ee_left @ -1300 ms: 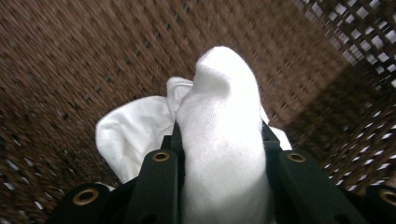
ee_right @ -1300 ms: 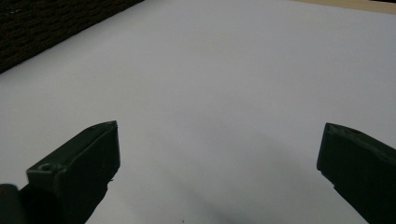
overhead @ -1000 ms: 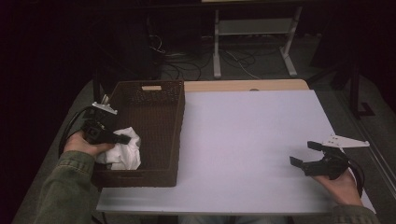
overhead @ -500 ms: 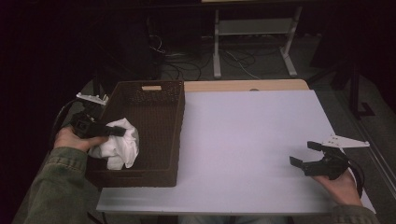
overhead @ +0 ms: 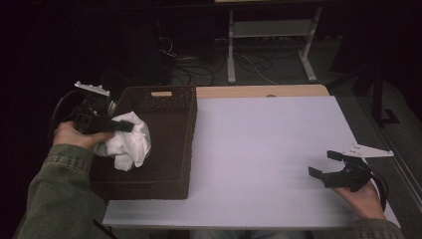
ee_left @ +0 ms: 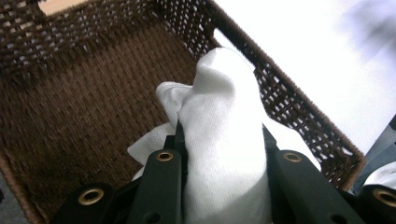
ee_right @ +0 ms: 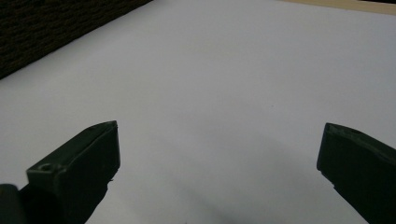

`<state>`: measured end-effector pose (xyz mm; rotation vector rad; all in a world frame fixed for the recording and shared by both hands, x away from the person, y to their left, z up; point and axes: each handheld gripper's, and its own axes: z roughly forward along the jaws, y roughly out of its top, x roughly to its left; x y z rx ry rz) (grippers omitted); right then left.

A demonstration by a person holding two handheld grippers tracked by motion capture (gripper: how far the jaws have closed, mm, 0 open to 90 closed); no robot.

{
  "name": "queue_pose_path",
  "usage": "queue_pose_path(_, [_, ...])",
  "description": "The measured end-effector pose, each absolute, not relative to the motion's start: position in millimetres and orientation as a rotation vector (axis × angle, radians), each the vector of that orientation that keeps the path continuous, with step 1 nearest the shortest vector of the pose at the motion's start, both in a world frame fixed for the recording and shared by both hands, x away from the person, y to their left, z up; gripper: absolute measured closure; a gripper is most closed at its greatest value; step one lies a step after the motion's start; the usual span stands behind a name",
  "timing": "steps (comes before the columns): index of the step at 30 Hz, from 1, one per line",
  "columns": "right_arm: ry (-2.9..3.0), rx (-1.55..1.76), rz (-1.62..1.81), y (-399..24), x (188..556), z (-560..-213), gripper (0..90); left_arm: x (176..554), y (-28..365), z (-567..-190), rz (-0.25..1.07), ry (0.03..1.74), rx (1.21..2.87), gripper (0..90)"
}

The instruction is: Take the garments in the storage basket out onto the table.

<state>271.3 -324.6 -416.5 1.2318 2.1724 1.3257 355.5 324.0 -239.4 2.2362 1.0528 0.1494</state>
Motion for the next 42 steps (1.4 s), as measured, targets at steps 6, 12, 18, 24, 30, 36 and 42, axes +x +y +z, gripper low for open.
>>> queue_pose_path(6, [2.172, 1.231, 1.329, -324.5, 271.2, -416.5, 0.0, 358.4, 318.7, -225.7, 0.158, 1.031, 2.21, 70.7])
queue_pose_path(12, [2.174, 1.225, 1.328, -324.6, 271.4, -416.7, 0.0, 361.3, 316.6, -212.0, 0.157, 1.009, 2.188, 70.7])
queue_pose_path(18, [2.174, 1.223, 1.329, -324.6, 271.5, -416.7, 0.0, 362.5, 313.9, -200.9, 0.164, 0.999, 2.178, 70.7])
queue_pose_path(24, [2.171, 1.221, 1.332, -324.1, 271.6, -417.0, 0.0, 363.0, 307.4, -188.6, 0.178, 0.98, 2.182, 70.6])
queue_pose_path(30, [2.179, 1.216, 1.329, -324.2, 271.8, -417.0, 0.0, 364.6, 301.9, -171.0, 0.196, 0.964, 2.185, 70.6])
queue_pose_path(36, [2.173, 1.219, 1.334, -324.0, 271.5, -417.0, 0.0, 366.0, 298.3, -153.5, 0.227, 0.949, 2.179, 70.5])
queue_pose_path(42, [2.175, 1.215, 1.334, -323.7, 271.5, -416.9, 0.0, 368.5, 293.8, -135.0, 0.255, 0.925, 2.167, 70.6])
